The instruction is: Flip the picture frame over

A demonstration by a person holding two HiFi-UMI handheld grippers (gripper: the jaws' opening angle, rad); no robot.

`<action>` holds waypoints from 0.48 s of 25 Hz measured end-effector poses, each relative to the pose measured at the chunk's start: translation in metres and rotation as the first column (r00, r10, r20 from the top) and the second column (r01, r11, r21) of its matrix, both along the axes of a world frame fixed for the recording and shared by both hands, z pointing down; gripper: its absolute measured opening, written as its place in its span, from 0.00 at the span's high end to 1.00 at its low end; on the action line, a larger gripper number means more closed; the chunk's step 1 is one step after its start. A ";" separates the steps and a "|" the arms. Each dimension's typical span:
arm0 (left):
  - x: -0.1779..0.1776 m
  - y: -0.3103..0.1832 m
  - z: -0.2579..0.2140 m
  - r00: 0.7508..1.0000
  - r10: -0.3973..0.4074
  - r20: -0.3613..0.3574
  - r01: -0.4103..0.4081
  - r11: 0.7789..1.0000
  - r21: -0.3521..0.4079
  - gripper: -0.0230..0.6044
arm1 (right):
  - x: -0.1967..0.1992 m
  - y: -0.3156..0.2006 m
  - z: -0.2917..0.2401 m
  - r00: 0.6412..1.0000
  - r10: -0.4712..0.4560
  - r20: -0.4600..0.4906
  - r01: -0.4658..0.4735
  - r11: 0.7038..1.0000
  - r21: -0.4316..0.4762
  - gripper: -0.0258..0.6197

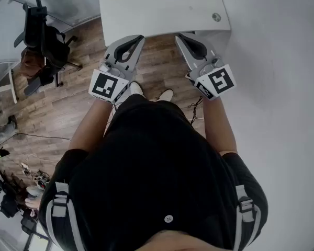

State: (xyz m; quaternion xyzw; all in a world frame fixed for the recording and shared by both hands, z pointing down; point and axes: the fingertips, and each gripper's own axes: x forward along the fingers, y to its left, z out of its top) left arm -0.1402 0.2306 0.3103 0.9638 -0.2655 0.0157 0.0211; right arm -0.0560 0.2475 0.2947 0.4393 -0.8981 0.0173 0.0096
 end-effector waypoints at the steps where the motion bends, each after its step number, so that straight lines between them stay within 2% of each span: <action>1: 0.004 0.001 0.001 1.000 -0.004 0.020 0.004 1.000 0.002 0.96 | 0.003 0.001 0.000 1.000 0.001 -0.005 -0.001 1.000 0.002 0.95; 3: 0.013 0.004 0.001 0.999 -0.014 0.033 0.014 1.000 0.006 0.96 | 0.010 0.004 0.001 1.000 0.007 -0.009 -0.007 1.000 0.005 0.95; 9: 0.035 0.011 -0.004 1.000 -0.031 0.000 0.031 0.999 0.019 0.96 | 0.039 0.014 0.008 0.996 0.084 0.008 -0.083 0.996 -0.011 0.95; 12: 0.040 0.011 -0.003 0.999 -0.038 0.005 0.038 0.999 0.019 0.96 | 0.049 0.018 0.005 0.993 0.106 0.048 -0.106 0.994 -0.003 0.95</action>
